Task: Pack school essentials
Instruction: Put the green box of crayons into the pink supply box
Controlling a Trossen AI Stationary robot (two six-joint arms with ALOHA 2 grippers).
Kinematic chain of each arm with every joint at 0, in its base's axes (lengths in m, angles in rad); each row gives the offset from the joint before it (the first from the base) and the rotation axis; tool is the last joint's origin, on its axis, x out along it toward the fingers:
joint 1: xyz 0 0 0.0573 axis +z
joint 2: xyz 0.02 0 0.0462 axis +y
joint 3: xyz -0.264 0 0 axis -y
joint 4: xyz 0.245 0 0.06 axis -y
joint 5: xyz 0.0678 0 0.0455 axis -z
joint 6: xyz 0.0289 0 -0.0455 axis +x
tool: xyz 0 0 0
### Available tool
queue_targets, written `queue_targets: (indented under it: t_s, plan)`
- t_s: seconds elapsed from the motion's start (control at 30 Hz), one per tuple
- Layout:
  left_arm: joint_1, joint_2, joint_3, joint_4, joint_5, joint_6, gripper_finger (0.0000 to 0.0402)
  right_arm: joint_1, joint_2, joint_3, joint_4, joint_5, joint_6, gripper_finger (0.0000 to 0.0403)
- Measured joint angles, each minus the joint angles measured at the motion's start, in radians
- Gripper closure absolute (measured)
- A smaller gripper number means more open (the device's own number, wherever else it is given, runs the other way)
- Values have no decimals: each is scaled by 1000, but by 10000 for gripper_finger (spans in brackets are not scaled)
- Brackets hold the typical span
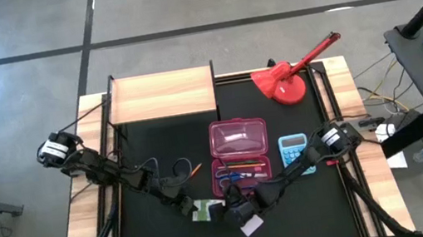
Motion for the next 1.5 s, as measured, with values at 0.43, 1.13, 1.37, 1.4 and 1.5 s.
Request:
queue_targets:
  t_s: [0.43, 1.13, 1.37, 1.4, 1.5]
  plan:
    - [0, -1, 2, 21, 28, 54, 258, 4, -5, 74, -3, -9, -64, 252]
    - [1, -6, 8, 34, 19, 81, 258, 8, -8, 75, 6, -53, -20, 387]
    - [1, -40, 14, 50, 20, 81, 258, 8, -50, 75, 0, -73, -59, 394]
    - [1, -52, 14, 50, 20, 83, 258, 8, -58, 75, -5, -74, -71, 394]
    - [8, -95, 14, 46, 20, 94, 258, 8, -101, 77, -74, -74, -100, 394]
